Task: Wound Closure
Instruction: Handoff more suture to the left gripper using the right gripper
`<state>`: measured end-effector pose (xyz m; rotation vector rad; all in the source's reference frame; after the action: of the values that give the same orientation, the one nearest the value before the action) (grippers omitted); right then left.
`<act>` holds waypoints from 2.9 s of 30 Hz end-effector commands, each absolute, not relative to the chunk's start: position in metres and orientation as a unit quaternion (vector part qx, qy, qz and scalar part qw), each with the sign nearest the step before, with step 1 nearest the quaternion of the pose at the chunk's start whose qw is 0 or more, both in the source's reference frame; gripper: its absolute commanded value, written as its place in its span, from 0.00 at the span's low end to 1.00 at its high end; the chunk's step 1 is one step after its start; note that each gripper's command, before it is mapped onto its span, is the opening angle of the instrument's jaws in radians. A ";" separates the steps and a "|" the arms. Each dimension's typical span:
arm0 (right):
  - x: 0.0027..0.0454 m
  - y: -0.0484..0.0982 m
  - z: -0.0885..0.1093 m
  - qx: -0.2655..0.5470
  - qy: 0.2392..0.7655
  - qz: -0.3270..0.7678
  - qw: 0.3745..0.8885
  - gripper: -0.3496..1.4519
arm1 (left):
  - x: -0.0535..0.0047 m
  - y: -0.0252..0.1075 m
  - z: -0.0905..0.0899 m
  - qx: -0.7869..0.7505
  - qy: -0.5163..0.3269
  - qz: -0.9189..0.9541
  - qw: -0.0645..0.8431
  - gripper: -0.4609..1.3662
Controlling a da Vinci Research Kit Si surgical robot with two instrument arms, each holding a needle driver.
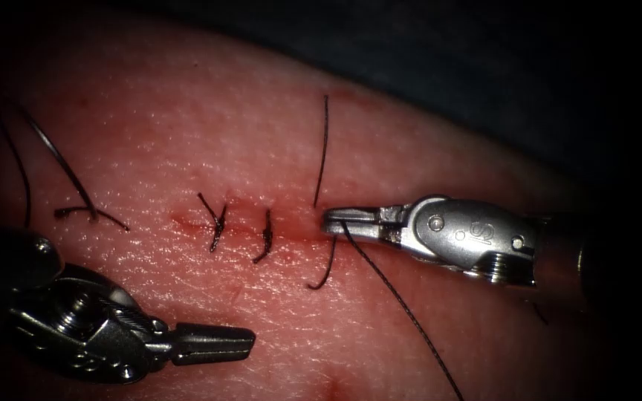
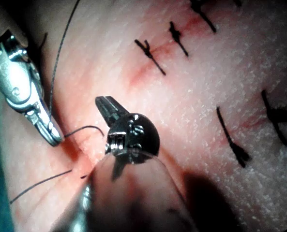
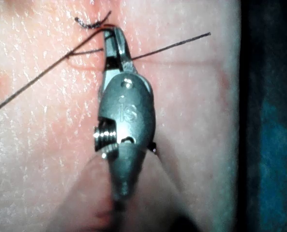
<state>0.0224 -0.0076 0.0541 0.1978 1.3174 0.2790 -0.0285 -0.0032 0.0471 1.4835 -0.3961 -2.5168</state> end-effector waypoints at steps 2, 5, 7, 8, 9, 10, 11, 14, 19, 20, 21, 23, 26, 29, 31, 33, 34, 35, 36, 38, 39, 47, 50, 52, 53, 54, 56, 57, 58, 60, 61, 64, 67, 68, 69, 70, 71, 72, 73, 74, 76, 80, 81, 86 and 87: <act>0.0224 -0.008 0.054 0.091 0.609 0.129 0.777 0.00 | -0.0287 -0.003 0.047 0.500 -0.131 -0.851 0.098 0.06; 0.0224 -0.008 0.054 0.091 0.609 0.129 0.777 0.00 | -0.0288 -0.003 0.047 0.500 -0.131 -0.851 0.098 0.06; 0.0225 -0.008 0.054 0.091 0.609 0.129 0.777 0.00 | -0.0288 -0.003 0.047 0.499 -0.132 -0.850 0.101 0.06; 0.0225 -0.008 0.054 0.091 0.609 0.129 0.777 0.00 | -0.0289 -0.003 0.047 0.499 -0.132 -0.851 0.101 0.08; 0.0225 -0.008 0.054 0.091 0.609 0.129 0.777 0.00 | -0.0289 -0.003 0.047 0.499 -0.132 -0.851 0.100 0.12; 0.0225 -0.008 0.054 0.091 0.609 0.129 0.777 0.00 | -0.0290 -0.003 0.047 0.499 -0.132 -0.851 0.100 0.14; 0.0225 -0.008 0.054 0.091 0.609 0.129 0.777 0.00 | -0.0291 -0.003 0.047 0.498 -0.133 -0.851 0.100 0.18; 0.0226 -0.007 0.054 0.090 0.609 0.130 0.778 0.00 | -0.0295 -0.003 0.047 0.498 -0.133 -0.851 0.099 0.26; 0.0228 -0.007 0.054 0.103 0.606 0.157 0.773 0.00 | -0.0305 -0.004 0.047 0.496 -0.137 -0.851 0.103 0.36; 0.0229 -0.007 0.054 0.106 0.605 0.162 0.772 0.00 | -0.0307 -0.004 0.047 0.495 -0.138 -0.852 0.103 0.38; 0.0229 -0.007 0.054 0.108 0.603 0.169 0.772 0.00 | -0.0310 -0.004 0.047 0.494 -0.140 -0.852 0.105 0.41; 0.0229 -0.007 0.055 0.112 0.600 0.184 0.770 0.00 | -0.0316 -0.004 0.047 0.492 -0.143 -0.852 0.107 0.51; 0.0229 -0.007 0.055 0.113 0.598 0.192 0.770 0.00 | -0.0325 -0.004 0.047 0.488 -0.147 -0.853 0.109 0.58; 0.0230 -0.006 0.055 0.116 0.596 0.197 0.770 0.00 | -0.0330 -0.004 0.048 0.486 -0.151 -0.854 0.112 0.58; 0.0231 -0.006 0.055 0.119 0.595 0.202 0.769 0.00 | -0.0332 -0.004 0.048 0.485 -0.151 -0.854 0.112 0.57; 0.0232 -0.006 0.055 0.122 0.593 0.208 0.768 0.00 | -0.0334 -0.004 0.048 0.484 -0.153 -0.854 0.114 0.57; 0.0232 -0.006 0.056 0.123 0.591 0.210 0.769 0.00 | -0.0335 -0.004 0.048 0.484 -0.153 -0.854 0.114 0.57; 0.0233 -0.006 0.056 0.125 0.589 0.213 0.770 0.00 | -0.0336 -0.004 0.048 0.483 -0.155 -0.854 0.116 0.58; 0.0234 -0.006 0.056 0.128 0.586 0.215 0.771 0.00 | -0.0337 -0.004 0.048 0.482 -0.156 -0.855 0.115 0.58; 0.0236 -0.005 0.056 0.130 0.582 0.221 0.771 0.00 | -0.0341 -0.004 0.048 0.479 -0.160 -0.855 0.119 0.59; 0.0236 -0.005 0.056 0.132 0.582 0.224 0.771 0.00 | -0.0343 -0.004 0.049 0.478 -0.162 -0.855 0.122 0.59; 0.0244 -0.004 0.057 0.146 0.559 0.240 0.780 0.00 | -0.0362 -0.004 0.049 0.466 -0.180 -0.857 0.128 0.58; 0.0248 -0.004 0.057 0.156 0.549 0.254 0.780 0.00 | -0.0369 -0.004 0.050 0.462 -0.186 -0.858 0.127 0.59; 0.0251 -0.004 0.057 0.165 0.545 0.259 0.780 0.00 | -0.0373 -0.004 0.050 0.459 -0.189 -0.858 0.130 0.60; 0.0253 -0.004 0.058 0.166 0.544 0.258 0.781 0.00 | -0.0374 -0.004 0.050 0.459 -0.190 -0.858 0.130 0.61; 0.0255 -0.004 0.058 0.169 0.545 0.257 0.780 0.00 | -0.0376 -0.004 0.051 0.458 -0.191 -0.859 0.130 0.62; 0.0258 -0.004 0.058 0.172 0.546 0.255 0.779 0.00 | -0.0379 -0.005 0.051 0.454 -0.196 -0.858 0.136 0.61; 0.0260 -0.004 0.058 0.175 0.545 0.256 0.779 0.00 | -0.0381 -0.005 0.052 0.453 -0.197 -0.859 0.137 0.60; 0.0262 -0.004 0.058 0.177 0.544 0.255 0.779 0.00 | -0.0382 -0.005 0.052 0.452 -0.198 -0.859 0.138 0.59; 0.0264 -0.004 0.058 0.178 0.545 0.255 0.779 0.00 | -0.0383 -0.005 0.053 0.451 -0.199 -0.859 0.139 0.58; 0.0265 -0.004 0.058 0.178 0.545 0.254 0.779 0.00 | -0.0385 -0.005 0.053 0.449 -0.201 -0.859 0.140 0.54; 0.0267 -0.004 0.058 0.179 0.545 0.254 0.778 0.00 | -0.0389 -0.006 0.054 0.447 -0.204 -0.860 0.142 0.55; 0.0268 -0.004 0.058 0.179 0.545 0.254 0.778 0.00 | -0.0395 -0.006 0.055 0.449 -0.204 -0.857 0.146 0.55; 0.0268 -0.004 0.058 0.179 0.545 0.254 0.778 0.00 | -0.0399 -0.006 0.055 0.450 -0.204 -0.857 0.147 0.57; 0.0268 -0.004 0.058 0.179 0.545 0.254 0.778 0.00 | -0.0401 -0.006 0.055 0.451 -0.204 -0.856 0.148 0.57; 0.0268 -0.004 0.058 0.179 0.545 0.254 0.778 0.00 | -0.0403 -0.006 0.055 0.451 -0.204 -0.856 0.149 0.58; 0.0268 -0.004 0.058 0.179 0.545 0.254 0.778 0.00 | -0.0407 -0.007 0.055 0.453 -0.204 -0.855 0.150 0.58; 0.0268 -0.004 0.058 0.179 0.545 0.254 0.779 0.00 | -0.0408 -0.007 0.056 0.454 -0.204 -0.854 0.151 0.58; 0.0268 -0.004 0.058 0.180 0.546 0.253 0.778 0.00 | -0.0411 -0.007 0.056 0.455 -0.204 -0.853 0.152 0.58; 0.0268 -0.004 0.058 0.181 0.547 0.252 0.778 0.00 | -0.0414 -0.007 0.056 0.456 -0.205 -0.852 0.157 0.58; 0.0268 -0.004 0.058 0.180 0.547 0.251 0.778 0.00 | -0.0419 -0.007 0.056 0.465 -0.198 -0.849 0.155 0.57; 0.0268 -0.004 0.058 0.180 0.547 0.251 0.778 0.00 | -0.0427 -0.007 0.057 0.470 -0.196 -0.847 0.156 0.58; 0.0268 -0.004 0.058 0.180 0.547 0.251 0.778 0.00 | -0.0430 -0.008 0.057 0.470 -0.196 -0.846 0.157 0.58; 0.0268 -0.004 0.058 0.180 0.547 0.251 0.778 0.00 | -0.0441 -0.008 0.057 0.472 -0.195 -0.845 0.160 0.57; 0.0268 -0.004 0.058 0.180 0.547 0.251 0.778 0.00 | -0.0442 -0.008 0.057 0.473 -0.194 -0.845 0.159 0.57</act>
<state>0.0268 -0.0039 0.0584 0.3898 1.1826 0.5421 -0.0444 -0.0083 0.0575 1.3514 -0.5535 -2.4130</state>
